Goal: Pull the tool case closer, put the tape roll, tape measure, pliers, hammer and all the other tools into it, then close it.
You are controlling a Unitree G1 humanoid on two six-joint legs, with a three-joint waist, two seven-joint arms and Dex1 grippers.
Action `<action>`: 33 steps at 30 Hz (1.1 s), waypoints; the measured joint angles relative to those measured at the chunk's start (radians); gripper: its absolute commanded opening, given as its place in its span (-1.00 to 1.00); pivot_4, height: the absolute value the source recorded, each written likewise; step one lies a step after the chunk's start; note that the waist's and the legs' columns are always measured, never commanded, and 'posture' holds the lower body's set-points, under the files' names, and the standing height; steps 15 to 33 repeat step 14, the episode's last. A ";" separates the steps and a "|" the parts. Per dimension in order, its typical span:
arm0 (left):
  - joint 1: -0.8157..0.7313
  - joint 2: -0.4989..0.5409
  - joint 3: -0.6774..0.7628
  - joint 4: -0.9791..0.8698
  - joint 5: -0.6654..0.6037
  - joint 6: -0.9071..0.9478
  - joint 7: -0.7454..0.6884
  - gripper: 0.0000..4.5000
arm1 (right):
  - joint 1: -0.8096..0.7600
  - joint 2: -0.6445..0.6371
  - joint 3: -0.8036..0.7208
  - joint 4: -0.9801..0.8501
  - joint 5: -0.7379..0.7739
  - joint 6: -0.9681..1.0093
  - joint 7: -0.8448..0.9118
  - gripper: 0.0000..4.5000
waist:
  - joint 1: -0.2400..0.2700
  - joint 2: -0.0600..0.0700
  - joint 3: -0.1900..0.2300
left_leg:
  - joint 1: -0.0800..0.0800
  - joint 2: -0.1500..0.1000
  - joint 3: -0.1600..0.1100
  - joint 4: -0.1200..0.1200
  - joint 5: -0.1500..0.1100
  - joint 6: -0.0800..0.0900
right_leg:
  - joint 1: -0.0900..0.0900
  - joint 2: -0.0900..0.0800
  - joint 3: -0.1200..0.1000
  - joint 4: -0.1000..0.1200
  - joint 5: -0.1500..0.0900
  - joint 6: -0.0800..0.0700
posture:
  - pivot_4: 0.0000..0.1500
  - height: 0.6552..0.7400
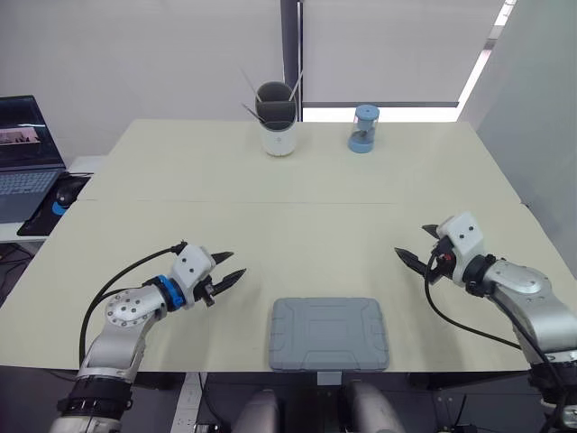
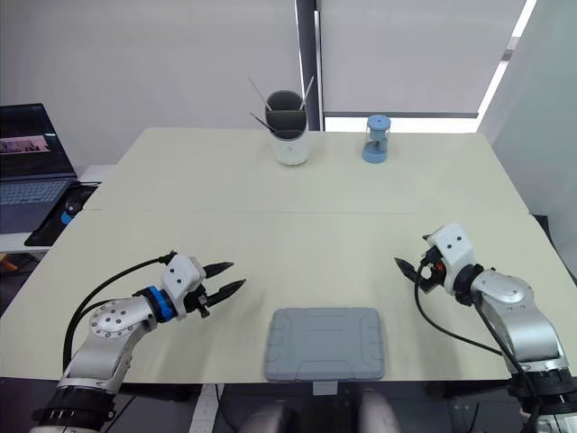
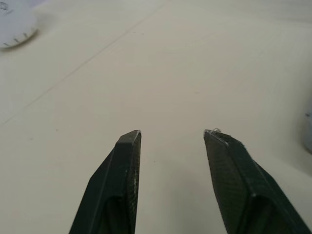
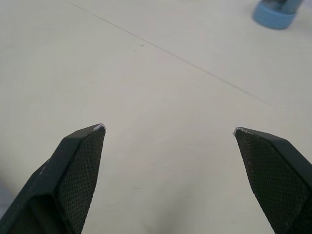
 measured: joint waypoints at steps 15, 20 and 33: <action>-0.142 -0.101 0.020 0.216 0.125 -0.026 0.284 0.99 | -0.063 0.149 -0.012 0.369 -0.094 -0.333 -0.094 1.00 | -0.005 0.000 0.000 | 0.000 0.000 0.001 0.000 0.000 0.000 | 0.000 -0.001 0.001 0.001 0.001 -0.002 | 1.00 1.00; -0.142 -0.101 0.020 0.216 0.125 -0.026 0.284 0.99 | -0.063 0.149 -0.012 0.369 -0.094 -0.333 -0.094 1.00 | -0.005 0.000 0.000 | 0.000 0.000 0.001 0.000 0.000 0.000 | 0.000 -0.001 0.001 0.001 0.001 -0.002 | 1.00 1.00; -0.142 -0.101 0.020 0.216 0.125 -0.026 0.284 0.99 | -0.063 0.149 -0.012 0.369 -0.094 -0.333 -0.094 1.00 | -0.005 0.000 0.000 | 0.000 0.000 0.001 0.000 0.000 0.000 | 0.000 -0.001 0.001 0.001 0.001 -0.002 | 1.00 1.00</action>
